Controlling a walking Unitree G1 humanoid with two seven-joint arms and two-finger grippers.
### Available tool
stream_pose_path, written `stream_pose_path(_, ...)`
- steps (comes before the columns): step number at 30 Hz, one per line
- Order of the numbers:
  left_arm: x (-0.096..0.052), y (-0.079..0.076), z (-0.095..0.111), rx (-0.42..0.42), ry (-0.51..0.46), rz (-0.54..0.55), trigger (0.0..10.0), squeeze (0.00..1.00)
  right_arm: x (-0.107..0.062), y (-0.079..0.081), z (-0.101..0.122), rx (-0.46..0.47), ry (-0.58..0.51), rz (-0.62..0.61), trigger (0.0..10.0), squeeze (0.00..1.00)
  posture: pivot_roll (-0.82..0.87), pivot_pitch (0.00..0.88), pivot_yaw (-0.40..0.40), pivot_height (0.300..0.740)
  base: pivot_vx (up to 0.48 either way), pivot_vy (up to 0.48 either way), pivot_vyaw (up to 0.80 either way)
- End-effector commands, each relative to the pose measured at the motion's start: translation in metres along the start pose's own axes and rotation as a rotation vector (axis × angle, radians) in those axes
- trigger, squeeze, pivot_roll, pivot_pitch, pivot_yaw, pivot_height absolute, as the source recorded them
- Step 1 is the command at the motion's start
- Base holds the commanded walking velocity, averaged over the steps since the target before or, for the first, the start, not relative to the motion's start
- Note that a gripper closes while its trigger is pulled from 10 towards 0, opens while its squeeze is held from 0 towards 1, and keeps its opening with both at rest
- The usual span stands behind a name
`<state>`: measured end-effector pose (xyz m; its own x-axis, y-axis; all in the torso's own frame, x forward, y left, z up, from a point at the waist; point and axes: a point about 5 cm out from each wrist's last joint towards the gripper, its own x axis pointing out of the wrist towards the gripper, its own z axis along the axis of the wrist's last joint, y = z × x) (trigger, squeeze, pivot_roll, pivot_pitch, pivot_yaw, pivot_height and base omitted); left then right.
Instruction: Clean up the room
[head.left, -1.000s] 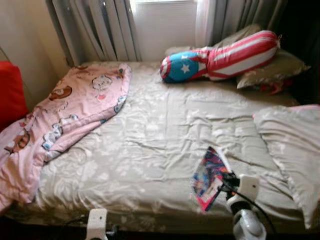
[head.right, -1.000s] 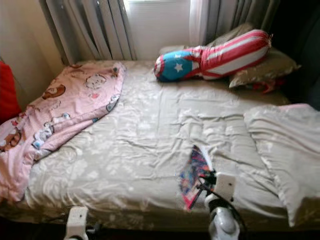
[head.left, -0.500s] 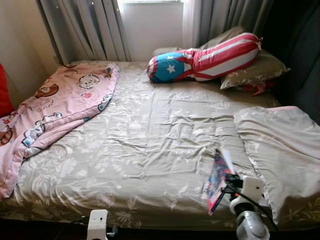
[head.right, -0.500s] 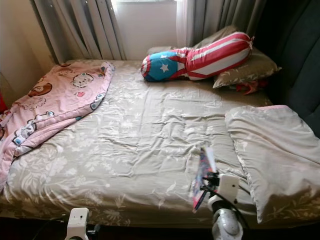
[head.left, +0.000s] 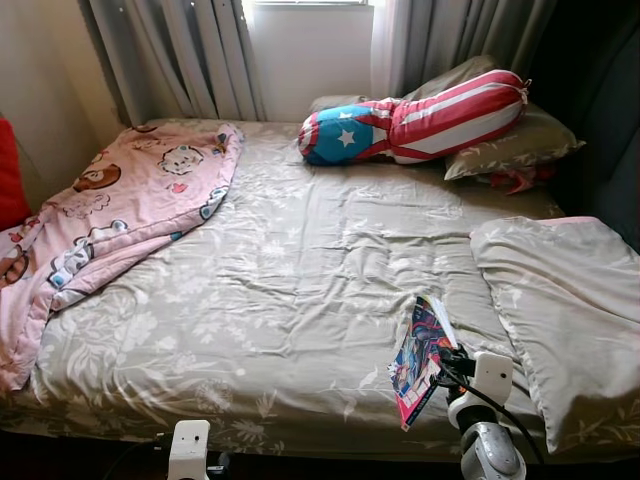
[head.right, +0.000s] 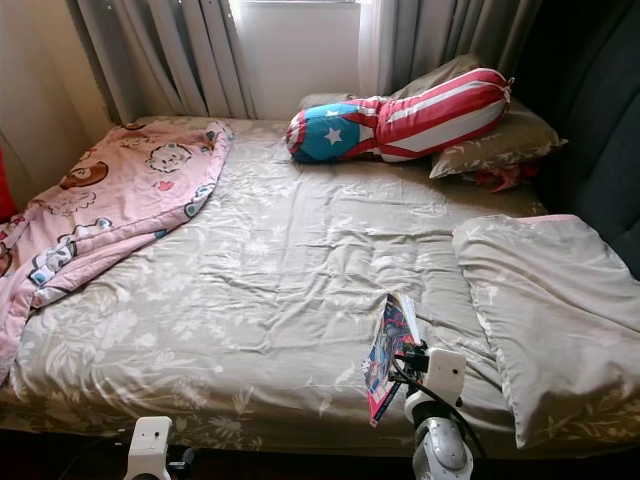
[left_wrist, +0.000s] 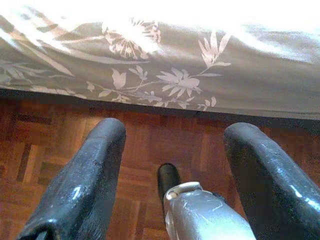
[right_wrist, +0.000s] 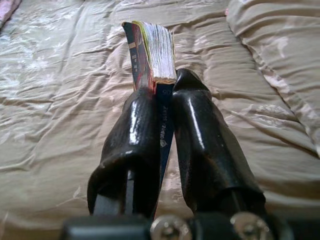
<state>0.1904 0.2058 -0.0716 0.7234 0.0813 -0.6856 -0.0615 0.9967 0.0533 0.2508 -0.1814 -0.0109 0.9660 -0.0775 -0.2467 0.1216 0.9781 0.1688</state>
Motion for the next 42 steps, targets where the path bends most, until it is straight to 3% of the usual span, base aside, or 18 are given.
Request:
stream_pose_path(1, -0.001, 0.001, -0.002, 0.030, 0.005, -0.006, 10.0, 0.00, 0.004, -0.003, 0.009, 0.003, -0.037, -0.020, 10.0, 0.00, -0.06, 0.000, 0.008, 0.712, 0.270, 0.000, 0.00)
stream_pose_path(18, -0.004, 0.002, -0.008, 0.037, 0.011, -0.005, 10.0, 0.00, 0.007, -0.004, 0.010, -0.008, -0.026, -0.025, 10.0, 0.00, -0.06, 0.000, 0.021, 0.712, 0.300, 0.000, 0.00)
stream_pose_path(25, -0.001, 0.007, 0.004, 0.006, -0.048, 0.008, 10.0, 0.00, 0.015, 0.000, 0.019, -0.016, -0.046, -0.007, 10.0, 0.00, -0.06, 0.000, 0.013, 0.712, 0.000, 0.000, 0.00)
stream_pose_path(34, 0.003, 0.002, 0.039, -0.036, -0.243, -0.024, 10.0, 0.00, 0.012, -0.002, 0.018, -0.005, -0.062, -0.009, 10.0, 0.00, -0.07, 0.000, 0.016, 0.712, 0.000, 0.000, 0.00)
stream_pose_path(42, -0.002, -0.002, 0.086, -0.025, -0.505, -0.073, 10.0, 0.00, 0.010, -0.003, 0.022, 0.004, -0.102, -0.014, 10.0, 0.00, -0.07, 0.000, 0.023, 0.712, 0.000, 0.000, 0.00)
